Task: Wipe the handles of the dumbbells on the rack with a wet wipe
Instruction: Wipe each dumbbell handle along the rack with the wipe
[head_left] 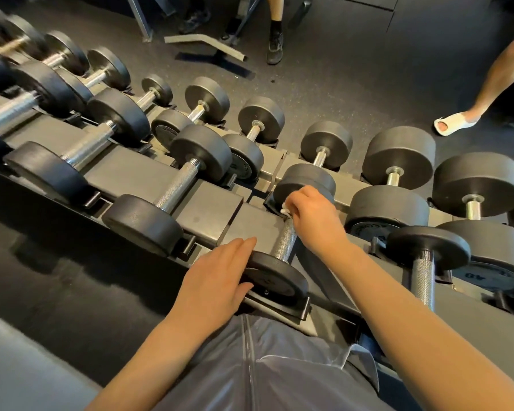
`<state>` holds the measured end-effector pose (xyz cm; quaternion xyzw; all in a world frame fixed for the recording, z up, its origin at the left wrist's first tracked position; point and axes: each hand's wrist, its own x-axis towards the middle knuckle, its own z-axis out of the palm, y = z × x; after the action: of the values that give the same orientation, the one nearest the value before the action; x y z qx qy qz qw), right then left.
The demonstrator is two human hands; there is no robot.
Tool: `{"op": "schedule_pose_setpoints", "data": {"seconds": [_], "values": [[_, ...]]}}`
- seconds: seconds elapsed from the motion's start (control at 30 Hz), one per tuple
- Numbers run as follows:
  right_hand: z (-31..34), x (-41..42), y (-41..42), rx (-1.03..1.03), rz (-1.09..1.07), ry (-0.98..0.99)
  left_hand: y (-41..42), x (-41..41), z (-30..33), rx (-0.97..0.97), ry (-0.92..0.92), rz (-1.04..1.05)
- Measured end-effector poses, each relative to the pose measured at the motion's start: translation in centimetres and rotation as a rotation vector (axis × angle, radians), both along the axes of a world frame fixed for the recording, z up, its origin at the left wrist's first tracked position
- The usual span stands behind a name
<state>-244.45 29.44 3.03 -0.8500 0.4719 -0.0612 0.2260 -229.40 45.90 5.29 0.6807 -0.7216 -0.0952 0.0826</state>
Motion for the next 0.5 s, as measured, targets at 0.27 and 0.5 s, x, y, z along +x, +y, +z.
{"op": "schedule_pose_setpoints", "data": {"seconds": [0.27, 0.5], "values": [[2.7, 2.6, 0.3, 0.367, -0.156, -0.411, 0.9, 6.2, 3.2, -0.237, 0.077, 0.313], [3.1, 12.4, -0.7, 0.043, -0.174, -0.469, -1.9, 14.3, 2.7, -0.099, 0.135, 0.273]]}}
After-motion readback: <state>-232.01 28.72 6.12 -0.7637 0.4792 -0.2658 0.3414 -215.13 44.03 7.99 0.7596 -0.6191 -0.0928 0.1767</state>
